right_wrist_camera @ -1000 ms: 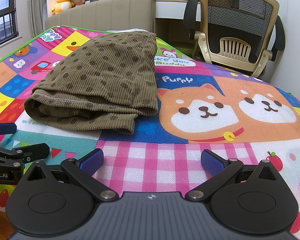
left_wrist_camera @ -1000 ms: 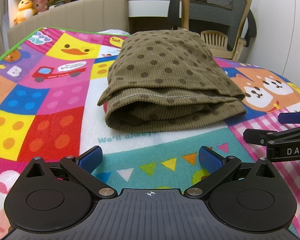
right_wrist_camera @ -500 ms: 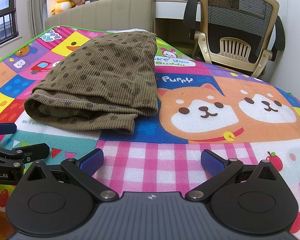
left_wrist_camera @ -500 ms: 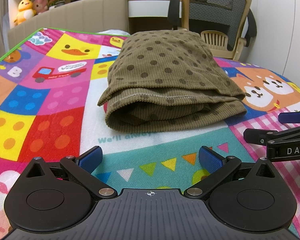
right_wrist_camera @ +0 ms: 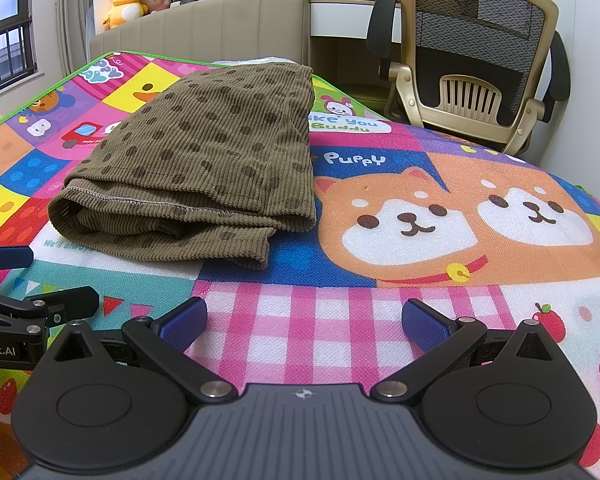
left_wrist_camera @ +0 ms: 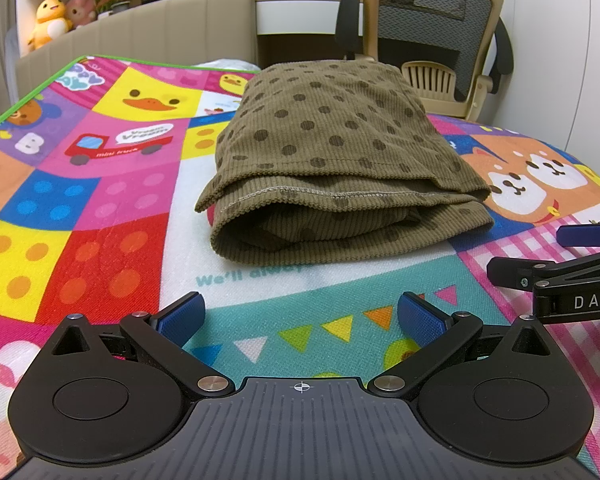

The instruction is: Fold clothes

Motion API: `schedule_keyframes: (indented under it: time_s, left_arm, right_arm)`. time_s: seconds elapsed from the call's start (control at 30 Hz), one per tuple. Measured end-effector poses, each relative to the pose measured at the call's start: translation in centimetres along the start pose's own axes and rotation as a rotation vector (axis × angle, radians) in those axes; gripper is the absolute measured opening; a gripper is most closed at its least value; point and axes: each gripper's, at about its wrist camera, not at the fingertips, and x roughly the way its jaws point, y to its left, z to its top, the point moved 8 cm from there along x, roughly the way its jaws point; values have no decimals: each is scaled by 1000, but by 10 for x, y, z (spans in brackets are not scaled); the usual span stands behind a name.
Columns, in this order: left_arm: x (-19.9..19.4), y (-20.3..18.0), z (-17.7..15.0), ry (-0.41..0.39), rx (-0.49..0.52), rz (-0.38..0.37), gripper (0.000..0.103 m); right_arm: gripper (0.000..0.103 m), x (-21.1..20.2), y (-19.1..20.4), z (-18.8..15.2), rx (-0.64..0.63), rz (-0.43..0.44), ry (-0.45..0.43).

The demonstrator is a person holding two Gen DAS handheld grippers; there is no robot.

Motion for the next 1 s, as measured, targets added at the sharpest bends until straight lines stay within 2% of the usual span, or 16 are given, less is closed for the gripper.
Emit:
schedule_keyframes:
  time_s: [0.43,0.57,0.67,1.0]
  left_arm:
    - [1,-1,1,1,9,0,103]
    - [1,-1,3,36,11,-30,103]
    - [-1,-4,1,62,-2,-9,103]
    - [-2,-3,0,41,-38,25,103]
  right_arm:
    - [103,0,0,0,0,0,0]
    - [103,0,0,0,0,0,0]
    - [103,1,0,0,1,1,0]
    - [103,1,0,0,2,2,-2]
